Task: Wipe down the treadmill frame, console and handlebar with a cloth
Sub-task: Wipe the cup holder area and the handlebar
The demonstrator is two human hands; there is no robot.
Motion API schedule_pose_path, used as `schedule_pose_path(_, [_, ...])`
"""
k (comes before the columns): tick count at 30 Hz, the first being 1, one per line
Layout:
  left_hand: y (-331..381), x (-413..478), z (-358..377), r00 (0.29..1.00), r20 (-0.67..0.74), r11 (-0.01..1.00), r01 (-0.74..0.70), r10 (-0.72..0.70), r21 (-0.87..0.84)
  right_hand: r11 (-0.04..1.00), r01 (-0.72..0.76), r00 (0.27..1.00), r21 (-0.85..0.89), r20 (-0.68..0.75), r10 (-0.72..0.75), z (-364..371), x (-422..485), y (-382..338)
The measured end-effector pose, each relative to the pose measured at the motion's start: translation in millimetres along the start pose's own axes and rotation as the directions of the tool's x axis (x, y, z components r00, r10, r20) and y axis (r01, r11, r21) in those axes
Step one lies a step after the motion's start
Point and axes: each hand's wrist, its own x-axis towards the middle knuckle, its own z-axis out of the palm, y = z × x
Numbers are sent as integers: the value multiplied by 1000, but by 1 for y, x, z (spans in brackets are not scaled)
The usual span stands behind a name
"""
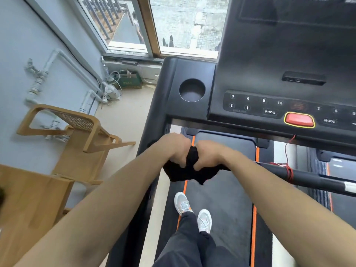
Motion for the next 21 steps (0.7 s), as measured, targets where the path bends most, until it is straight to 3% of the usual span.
schedule_pose_path(2, [0, 11, -20, 961, 278, 981, 60, -7, -183, 988, -9, 988, 152, 157, -15, -16, 0, 4])
schedule_pose_path(3, [2, 14, -24, 938, 347, 967, 97, -10, -235, 983, -22, 983, 185, 183, -12, -17, -1, 5])
schedule_pose_path(5, [4, 14, -23, 943, 332, 970, 89, -10, -224, 990, -34, 995, 139, 103, 19, -11, -4, 2])
schedule_pose_path(7, [9, 5, -8, 994, 106, 995, 39, -30, -90, 997, -55, 983, -46, -179, 46, 12, -12, 3])
schedule_pose_path(8, [15, 1, 6, 992, -115, 999, 49, -47, 8, 983, -77, 921, -165, -389, 7, 31, -18, 8])
schedule_pose_path(9, [22, -3, 23, 936, -351, 993, 78, -40, 94, 952, -119, 825, -281, -562, -63, 50, -23, 13])
schedule_pose_path(11, [38, -6, 52, 726, -688, 978, 137, 9, 157, 902, -194, 644, -386, -744, -179, 74, -28, 21])
schedule_pose_path(12, [43, -4, 63, 620, -784, 976, 151, 29, 155, 896, -210, 609, -390, -769, -192, 79, -28, 24])
schedule_pose_path(13, [45, -1, 69, 565, -825, 976, 170, 19, 139, 896, -211, 608, -390, -770, -192, 78, -27, 24])
schedule_pose_path(14, [46, 2, 68, 563, -827, 978, 164, 16, 131, 905, -203, 649, -374, -744, -162, 69, -26, 22])
schedule_pose_path(15, [45, 2, 59, 628, -778, 982, 138, 11, 126, 923, -184, 735, -337, -671, -99, 56, -25, 21])
schedule_pose_path(16, [44, 3, 48, 755, -655, 988, 99, 1, 115, 944, -164, 853, -286, -522, -10, 41, -23, 22])
schedule_pose_path(17, [42, 2, 31, 885, -465, 994, 39, 10, 97, 971, -123, 951, -204, -304, 57, 26, -19, 26])
schedule_pose_path(18, [39, 6, 14, 968, -250, 999, -26, 33, 30, 991, -98, 993, -88, -75, 91, 11, -14, 32])
schedule_pose_path(19, [36, 13, -4, 998, -18, 994, -56, 55, -89, 994, -105, 989, 29, 108, 101, -1, -11, 36])
schedule_pose_path(21, [35, 26, -33, 933, 335, 955, -28, 131, -295, 972, -158, 952, 172, 288, 104, -17, -6, 41])
